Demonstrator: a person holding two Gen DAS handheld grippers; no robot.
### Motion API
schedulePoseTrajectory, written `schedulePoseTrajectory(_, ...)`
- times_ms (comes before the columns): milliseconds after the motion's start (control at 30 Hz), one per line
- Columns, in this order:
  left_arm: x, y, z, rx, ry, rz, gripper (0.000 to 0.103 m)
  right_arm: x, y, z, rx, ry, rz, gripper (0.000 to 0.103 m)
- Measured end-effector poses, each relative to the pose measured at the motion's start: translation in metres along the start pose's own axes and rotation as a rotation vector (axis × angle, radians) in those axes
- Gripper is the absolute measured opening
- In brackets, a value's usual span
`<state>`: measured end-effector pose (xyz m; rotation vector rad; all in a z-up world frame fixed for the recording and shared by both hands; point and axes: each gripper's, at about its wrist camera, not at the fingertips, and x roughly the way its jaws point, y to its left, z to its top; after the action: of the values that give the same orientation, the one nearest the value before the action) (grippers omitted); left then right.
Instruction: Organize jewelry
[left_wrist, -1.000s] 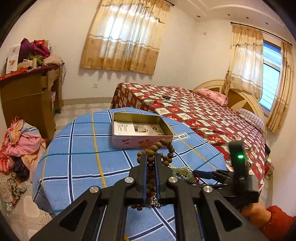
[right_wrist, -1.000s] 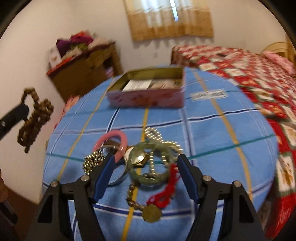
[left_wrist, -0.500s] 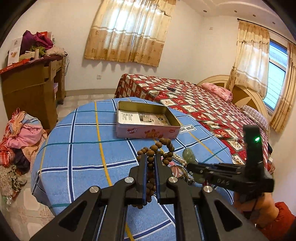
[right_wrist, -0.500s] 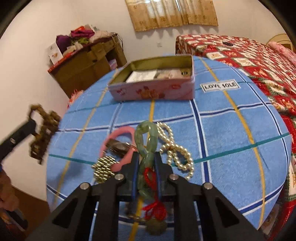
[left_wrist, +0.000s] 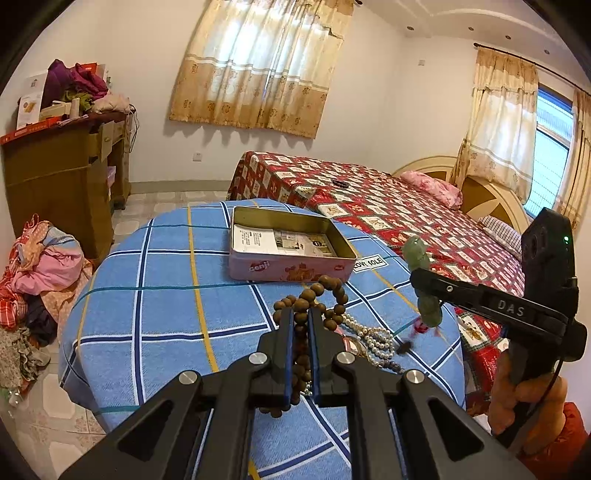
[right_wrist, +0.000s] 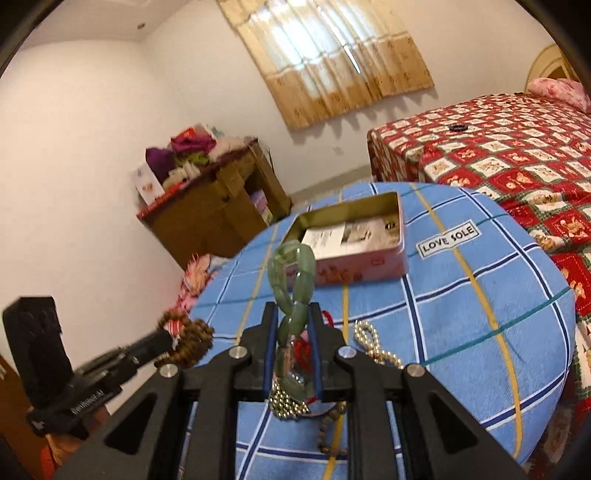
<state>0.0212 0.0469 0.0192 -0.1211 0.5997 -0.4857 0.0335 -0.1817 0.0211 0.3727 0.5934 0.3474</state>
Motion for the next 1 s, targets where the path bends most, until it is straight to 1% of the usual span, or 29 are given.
schedulePoseTrajectory(67, 0.003, 0.000, 0.003, -0.003, -0.002, -0.004, 0.007, 0.004, -0.005, 0.003, 0.012, 0.015, -0.015, 0.019)
schedulePoseTrajectory(100, 0.005, 0.000, 0.006, -0.005, -0.006, -0.010, 0.007, 0.006, -0.008, 0.006, 0.030, 0.018, 0.000, 0.019)
schedulePoseTrajectory(200, 0.012, 0.001, 0.017, -0.006, -0.018, -0.003, 0.007, 0.008, -0.020, 0.021, 0.104, 0.006, 0.081, 0.019)
schedulePoseTrajectory(267, 0.018, 0.002, 0.024, -0.005, -0.021, -0.001, 0.007, 0.013, -0.028, 0.035, 0.162, 0.000, 0.169, 0.019)
schedulePoseTrajectory(333, 0.020, 0.002, 0.027, -0.002, -0.029, 0.003, 0.007, 0.017, -0.031, 0.042, 0.194, 0.011, 0.202, 0.019)
schedulePoseTrajectory(433, 0.023, 0.006, 0.028, -0.012, -0.026, -0.010, 0.007, 0.023, -0.033, 0.045, 0.205, 0.053, 0.243, 0.020)
schedulePoseTrajectory(467, 0.024, 0.006, 0.027, -0.012, -0.021, -0.010, 0.007, 0.027, -0.034, 0.041, 0.216, 0.083, 0.259, 0.022)
schedulePoseTrajectory(533, 0.026, 0.007, 0.024, -0.006, -0.009, -0.005, 0.007, 0.034, -0.038, 0.028, 0.239, 0.133, 0.280, 0.022)
schedulePoseTrajectory(567, 0.026, 0.008, 0.022, -0.006, -0.005, -0.002, 0.007, 0.038, -0.038, 0.022, 0.236, 0.155, 0.274, 0.023)
schedulePoseTrajectory(633, 0.026, 0.008, 0.020, -0.013, 0.002, 0.003, 0.007, 0.045, -0.038, 0.009, 0.220, 0.190, 0.224, 0.035)
schedulePoseTrajectory(667, 0.025, 0.009, 0.020, -0.019, 0.003, 0.004, 0.007, 0.048, -0.040, 0.005, 0.233, 0.198, 0.201, 0.044)
schedulePoseTrajectory(767, 0.020, 0.009, 0.022, -0.018, -0.005, 0.006, 0.007, 0.047, -0.046, 0.004, 0.256, 0.174, 0.186, 0.045)
schedulePoseTrajectory(867, 0.017, 0.009, 0.025, -0.016, -0.017, 0.009, 0.007, 0.038, -0.047, 0.010, 0.221, 0.133, 0.150, 0.045)
schedulePoseTrajectory(967, 0.015, 0.008, 0.025, -0.009, -0.019, 0.016, 0.007, 0.034, -0.044, 0.013, 0.168, 0.148, 0.104, 0.045)
schedulePoseTrajectory(1000, 0.016, 0.007, 0.025, -0.007, -0.019, 0.018, 0.007, 0.033, -0.042, 0.012, 0.147, 0.158, 0.075, 0.045)
